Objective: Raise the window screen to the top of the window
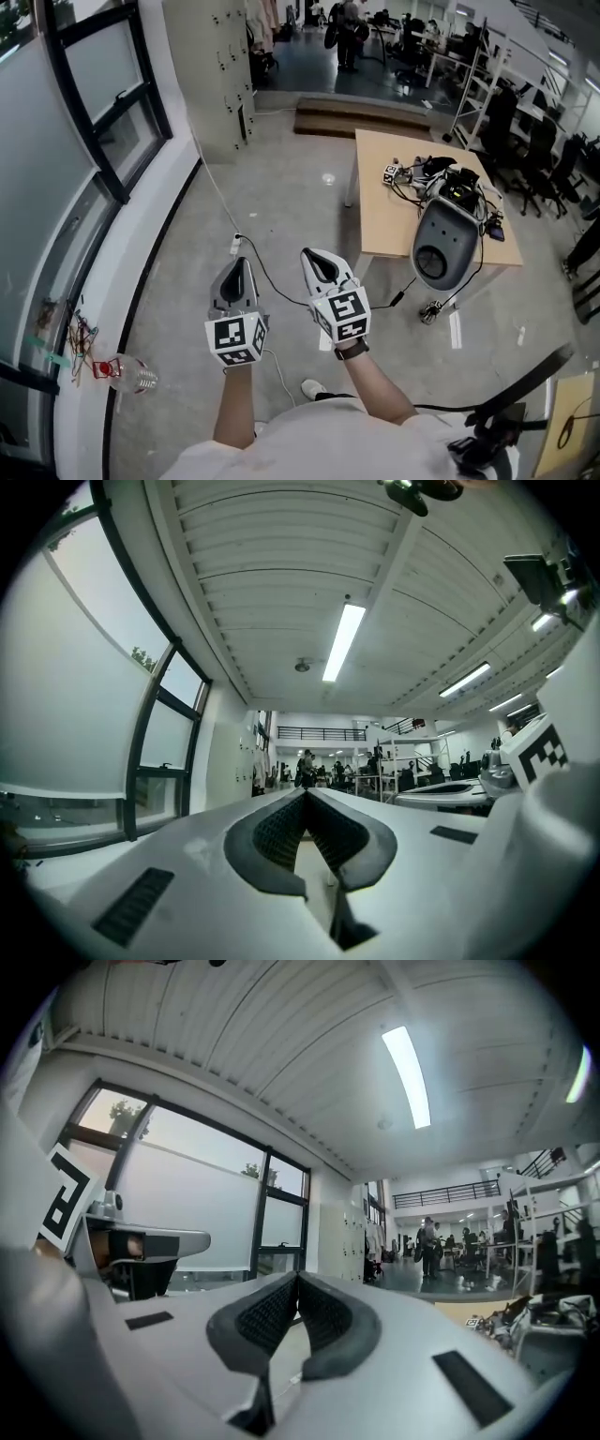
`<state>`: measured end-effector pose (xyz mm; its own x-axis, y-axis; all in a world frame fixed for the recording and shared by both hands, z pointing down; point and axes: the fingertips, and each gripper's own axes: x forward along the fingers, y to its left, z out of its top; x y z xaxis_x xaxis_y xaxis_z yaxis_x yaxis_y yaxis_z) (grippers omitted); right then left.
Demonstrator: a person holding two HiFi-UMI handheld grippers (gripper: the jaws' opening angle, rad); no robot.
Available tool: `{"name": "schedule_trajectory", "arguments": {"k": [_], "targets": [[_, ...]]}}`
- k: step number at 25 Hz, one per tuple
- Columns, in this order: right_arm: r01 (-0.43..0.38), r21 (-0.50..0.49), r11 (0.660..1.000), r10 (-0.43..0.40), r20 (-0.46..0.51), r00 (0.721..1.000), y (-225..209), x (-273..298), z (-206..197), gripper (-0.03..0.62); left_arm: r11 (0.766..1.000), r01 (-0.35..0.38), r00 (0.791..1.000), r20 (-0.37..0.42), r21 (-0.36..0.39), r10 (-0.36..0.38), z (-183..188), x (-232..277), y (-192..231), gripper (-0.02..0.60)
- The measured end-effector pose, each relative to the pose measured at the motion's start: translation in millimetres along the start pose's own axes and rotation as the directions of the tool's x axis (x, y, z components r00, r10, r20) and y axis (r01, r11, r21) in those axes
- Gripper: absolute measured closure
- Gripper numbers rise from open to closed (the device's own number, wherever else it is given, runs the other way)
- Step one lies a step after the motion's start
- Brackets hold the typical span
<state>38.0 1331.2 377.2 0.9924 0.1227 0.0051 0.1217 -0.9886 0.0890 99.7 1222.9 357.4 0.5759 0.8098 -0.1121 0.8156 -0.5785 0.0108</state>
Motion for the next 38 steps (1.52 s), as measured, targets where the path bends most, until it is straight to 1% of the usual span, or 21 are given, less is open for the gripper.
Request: {"name": "schedule_trajectory", "arguments": {"k": [3,5,7,9,10,12,13,15,17,21,23,24,25,26,29,30,31,32,34,36,38], "targets": [[-0.055,0.018,0.998,0.055,0.006,0.998,-7.8,10.9,-1.1,0.591,0.998,-0.062,0.998,0.000,0.010,0.062,-1.7,-0.5,-1.8,0.581],[-0.122,0.017,0.992,0.122,0.008,0.993,0.0,23.4,-2.4,0.591,0.992,-0.129,0.992,0.000,0.017,0.129,-4.0,-6.1,6.4,0.581],[-0.209,0.011,0.978,0.209,0.013,0.978,21.5,36.2,-3.0,0.591,0.978,-0.208,0.978,-0.003,0.023,0.208,-6.4,-18.7,21.0,0.581],[-0.309,0.007,0.951,0.309,0.014,0.951,53.7,47.7,-3.5,0.591,0.956,-0.293,0.956,-0.008,0.028,0.294,-8.1,-37.7,39.2,0.581],[-0.361,0.005,0.933,0.360,0.014,0.933,72.9,52.5,-3.9,0.591,0.941,-0.337,0.941,-0.012,0.030,0.337,-9.1,-49.5,49.3,0.581],[-0.469,0.004,0.883,0.469,0.013,0.883,115.4,60.7,-6.9,0.591,0.902,-0.431,0.902,-0.020,0.033,0.432,-12.7,-76.6,71.3,0.581],[-0.528,0.004,0.849,0.528,0.012,0.849,137.8,63.2,-9.3,0.591,0.874,-0.485,0.874,-0.023,0.034,0.486,-15.1,-92.2,82.0,0.581],[-0.642,0.004,0.767,0.642,0.012,0.767,181.0,61.0,-14.9,0.591,0.803,-0.595,0.803,-0.028,0.040,0.596,-20.0,-127.0,97.7,0.581],[-0.731,0.004,0.683,0.731,0.009,0.683,220.4,51.6,-20.3,0.591,0.729,-0.683,0.729,-0.033,0.043,0.684,-24.5,-162.6,107.7,0.581],[-0.853,0.012,0.521,0.853,-0.012,0.521,308.3,30.5,-34.9,0.591,0.588,-0.808,0.587,-0.044,0.032,0.809,-26.9,-244.1,129.6,0.581],[-0.897,0.028,0.441,0.898,-0.027,0.440,356.8,18.4,-41.4,0.591,0.505,-0.862,0.504,-0.040,0.032,0.863,-23.3,-292.3,138.9,0.581],[-0.918,0.034,0.395,0.918,-0.031,0.394,382.4,10.4,-42.1,0.591,0.456,-0.889,0.455,-0.037,0.037,0.890,-20.9,-318.2,142.5,0.581],[-0.939,0.035,0.343,0.939,-0.031,0.342,408.8,-1.3,-41.5,0.591,0.402,-0.915,0.401,-0.034,0.042,0.916,-18.6,-346.3,143.9,0.581],[-0.958,0.031,0.285,0.958,-0.029,0.284,435.5,-18.2,-40.0,0.591,0.342,-0.939,0.341,-0.029,0.044,0.940,-16.9,-376.6,141.9,0.581],[-0.997,-0.001,0.082,0.997,-0.011,0.082,511.2,-90.9,-30.8,0.591,0.146,-0.988,0.146,-0.007,0.040,0.989,-12.5,-470.9,120.0,0.581],[-1.000,-0.013,0.014,1.000,-0.002,0.014,534.1,-116.9,-25.8,0.591,0.085,-0.996,0.085,0.001,0.039,0.996,-10.0,-499.3,111.8,0.581],[-0.998,-0.023,-0.050,0.999,0.006,-0.051,555.4,-142.7,-20.5,0.591,0.030,-0.999,0.031,0.008,0.037,0.999,-7.1,-525.6,103.9,0.581],[-0.993,-0.033,-0.112,0.994,0.014,-0.112,574.9,-168.7,-15.5,0.591,-0.020,-0.999,-0.019,0.015,0.036,1.000,-4.5,-550.3,95.6,0.581],[-0.973,-0.051,-0.226,0.974,0.025,-0.227,608.6,-222.5,-8.5,0.591,-0.111,-0.993,-0.110,0.026,0.032,0.994,-1.0,-597.2,77.6,0.581],[-0.942,-0.069,-0.330,0.943,0.031,-0.332,636.5,-278.3,-4.9,0.591,-0.192,-0.981,-0.191,0.036,0.027,0.981,0.6,-643.3,58.8,0.581],[-0.903,-0.086,-0.421,0.905,0.033,-0.425,659.1,-333.3,-3.7,0.591,-0.270,-0.963,-0.269,0.044,0.019,0.962,1.6,-688.8,40.1,0.581]]}}
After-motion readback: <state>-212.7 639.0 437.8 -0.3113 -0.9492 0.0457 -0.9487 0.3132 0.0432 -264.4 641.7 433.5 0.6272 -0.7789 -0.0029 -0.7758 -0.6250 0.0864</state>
